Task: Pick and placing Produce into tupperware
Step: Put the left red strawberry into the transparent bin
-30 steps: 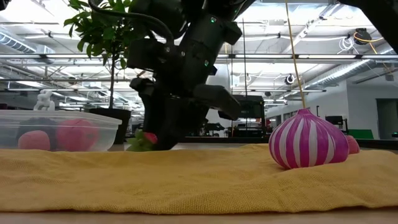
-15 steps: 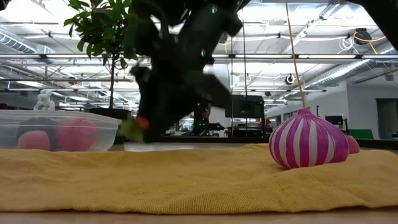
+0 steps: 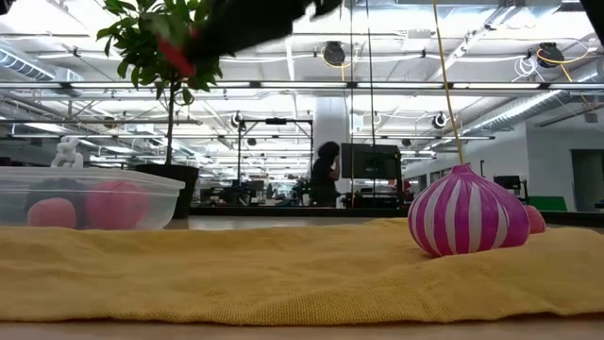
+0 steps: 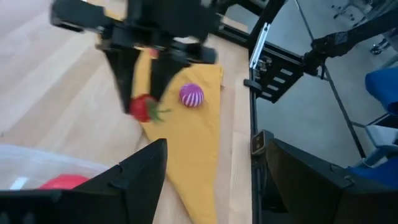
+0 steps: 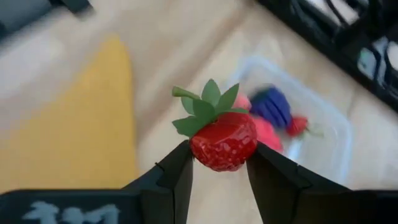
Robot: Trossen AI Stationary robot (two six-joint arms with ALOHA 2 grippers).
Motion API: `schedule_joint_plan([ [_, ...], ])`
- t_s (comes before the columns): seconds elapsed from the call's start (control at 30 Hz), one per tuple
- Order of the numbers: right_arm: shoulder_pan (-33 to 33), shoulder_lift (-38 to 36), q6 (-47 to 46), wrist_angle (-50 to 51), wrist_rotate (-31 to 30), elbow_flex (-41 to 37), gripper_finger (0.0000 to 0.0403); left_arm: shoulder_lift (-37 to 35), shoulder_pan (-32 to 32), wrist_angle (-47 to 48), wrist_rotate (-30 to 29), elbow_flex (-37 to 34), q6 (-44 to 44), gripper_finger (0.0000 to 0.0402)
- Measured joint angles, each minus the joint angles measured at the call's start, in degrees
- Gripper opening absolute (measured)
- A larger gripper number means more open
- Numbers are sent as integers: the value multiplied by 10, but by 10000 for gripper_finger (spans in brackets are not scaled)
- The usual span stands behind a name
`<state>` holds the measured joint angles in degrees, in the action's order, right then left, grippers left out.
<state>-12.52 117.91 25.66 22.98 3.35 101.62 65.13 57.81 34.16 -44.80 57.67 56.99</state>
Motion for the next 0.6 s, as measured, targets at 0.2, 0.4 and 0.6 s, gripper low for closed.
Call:
schedule_joint_plan([
  [0.2,-19,-22,-60,-48,45,0,131,21,-20,-3,-8,0,-15,280],
  [0.4,-34,-26,-129,-112,90,0,134,69,-59,-4,-8,0,-48,280],
  [0.6,-42,-27,-177,-156,105,0,134,114,-84,-6,-3,0,-93,280],
])
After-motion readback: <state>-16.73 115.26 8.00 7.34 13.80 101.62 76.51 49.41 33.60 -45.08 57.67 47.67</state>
